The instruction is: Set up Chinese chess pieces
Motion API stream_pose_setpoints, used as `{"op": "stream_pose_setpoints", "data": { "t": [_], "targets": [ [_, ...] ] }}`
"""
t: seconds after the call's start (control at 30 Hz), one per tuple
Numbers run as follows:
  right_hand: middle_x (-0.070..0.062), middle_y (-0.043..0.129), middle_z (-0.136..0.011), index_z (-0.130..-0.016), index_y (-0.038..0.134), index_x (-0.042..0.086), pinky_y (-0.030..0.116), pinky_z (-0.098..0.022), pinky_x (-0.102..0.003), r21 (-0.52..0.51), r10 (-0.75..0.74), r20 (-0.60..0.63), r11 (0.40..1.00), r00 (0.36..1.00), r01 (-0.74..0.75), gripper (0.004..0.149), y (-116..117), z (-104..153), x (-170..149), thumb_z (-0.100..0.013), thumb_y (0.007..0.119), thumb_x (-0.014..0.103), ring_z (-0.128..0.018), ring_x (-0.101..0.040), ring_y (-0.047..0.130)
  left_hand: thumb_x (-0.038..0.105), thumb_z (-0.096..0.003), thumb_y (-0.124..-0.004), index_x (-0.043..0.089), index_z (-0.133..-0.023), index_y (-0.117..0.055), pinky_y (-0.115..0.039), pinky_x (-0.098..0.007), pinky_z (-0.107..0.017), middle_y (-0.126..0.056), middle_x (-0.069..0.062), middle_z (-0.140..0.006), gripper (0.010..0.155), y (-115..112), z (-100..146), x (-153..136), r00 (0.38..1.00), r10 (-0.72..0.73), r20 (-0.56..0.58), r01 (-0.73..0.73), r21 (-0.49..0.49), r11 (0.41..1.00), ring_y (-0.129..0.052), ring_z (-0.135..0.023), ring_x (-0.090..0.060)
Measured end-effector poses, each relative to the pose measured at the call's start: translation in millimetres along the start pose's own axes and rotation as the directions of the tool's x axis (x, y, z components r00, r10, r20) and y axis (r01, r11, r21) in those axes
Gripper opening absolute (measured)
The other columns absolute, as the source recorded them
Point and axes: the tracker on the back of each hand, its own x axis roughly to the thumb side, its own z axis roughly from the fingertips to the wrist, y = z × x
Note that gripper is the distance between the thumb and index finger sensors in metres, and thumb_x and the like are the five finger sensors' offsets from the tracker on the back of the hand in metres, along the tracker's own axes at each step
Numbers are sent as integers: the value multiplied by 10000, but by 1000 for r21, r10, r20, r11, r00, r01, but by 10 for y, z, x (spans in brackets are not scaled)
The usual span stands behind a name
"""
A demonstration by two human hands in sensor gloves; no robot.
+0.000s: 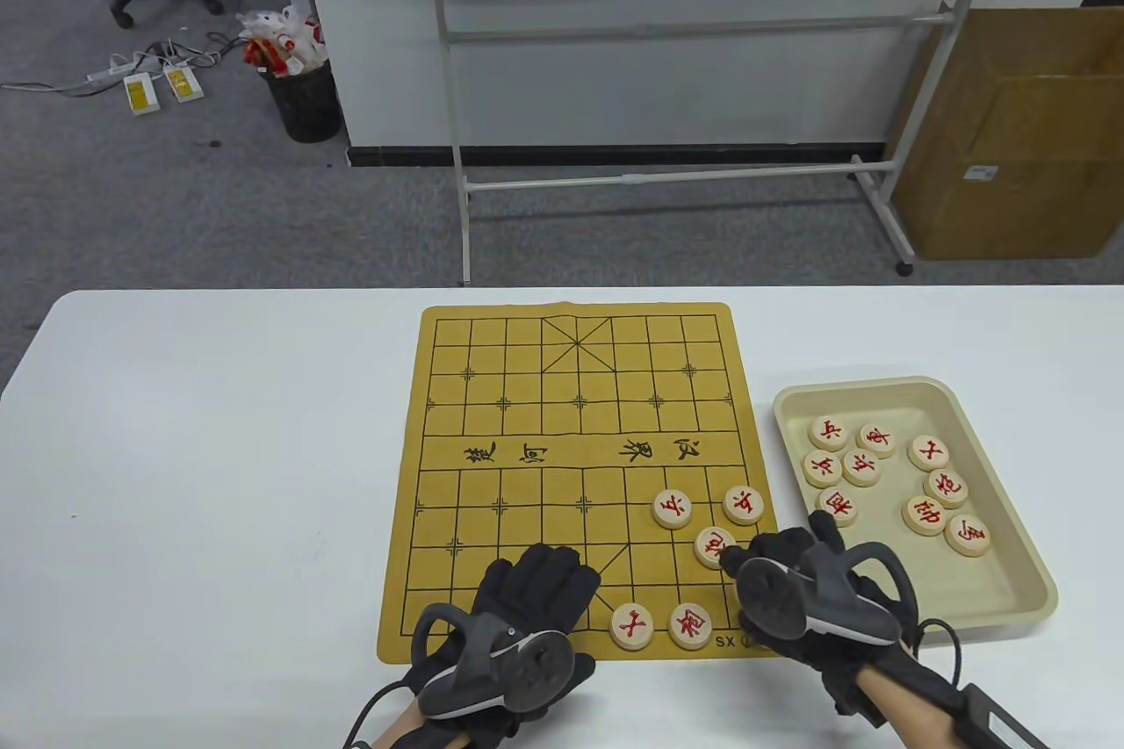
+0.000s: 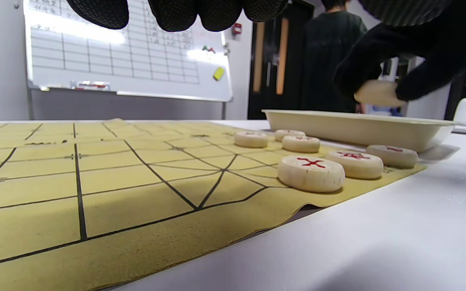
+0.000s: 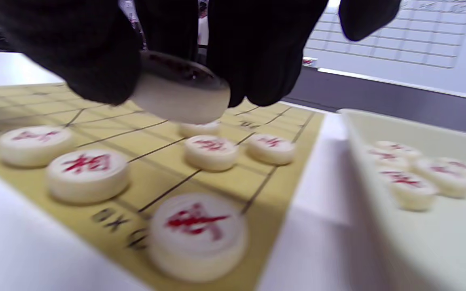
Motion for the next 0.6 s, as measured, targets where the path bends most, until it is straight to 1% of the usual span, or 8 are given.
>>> {"op": "stream_pose_setpoints", "data": {
  "t": [0.1, 0.2, 0.43, 0.6],
  "targets": [
    [-92, 831, -1002, -1036, 654, 252, 481, -756, -692, 7, -26, 35, 1000, 999, 26, 708, 151, -42, 103, -405, 846, 509, -922, -342, 854, 617, -384, -610, 254, -1103, -350, -485, -637, -773, -364, -74, -1190, 847, 0, 0, -5, 1000, 1, -2, -1, 0, 1000, -425, -1121, -350],
    [-88, 838, -998, -1035, 641, 233, 488, -756, -686, 3, -6, 36, 1000, 999, 6, 721, 261, -66, 120, -401, 851, 505, -923, -329, 861, 617, -383, -610, 253, -1103, -349, -483, -637, -775, -363, -73, -1191, 848, -2, -2, -4, 1000, 2, 0, -2, -3, 1000, -424, -1122, -348],
    [-82, 817, -1010, -1043, 627, 229, 476, -758, -686, 24, 24, 43, 999, 999, -25, 728, 384, -90, 157, -406, 847, 504, -936, -329, 839, 617, -384, -610, 252, -1104, -349, -483, -637, -774, -362, -73, -1191, 848, -5, -2, -4, 1000, 4, 1, -4, -5, 1000, -424, -1122, -348],
    [-78, 815, -1012, -1050, 627, 218, 477, -757, -684, -9, 77, 39, 997, 996, -77, 732, 423, -90, 195, -410, 836, 507, -940, -328, 835, 618, -383, -610, 254, -1103, -349, -482, -637, -775, -362, -73, -1191, 848, -4, -2, -3, 1000, 3, 0, -3, -6, 1000, -423, -1122, -347]
  ]
}}
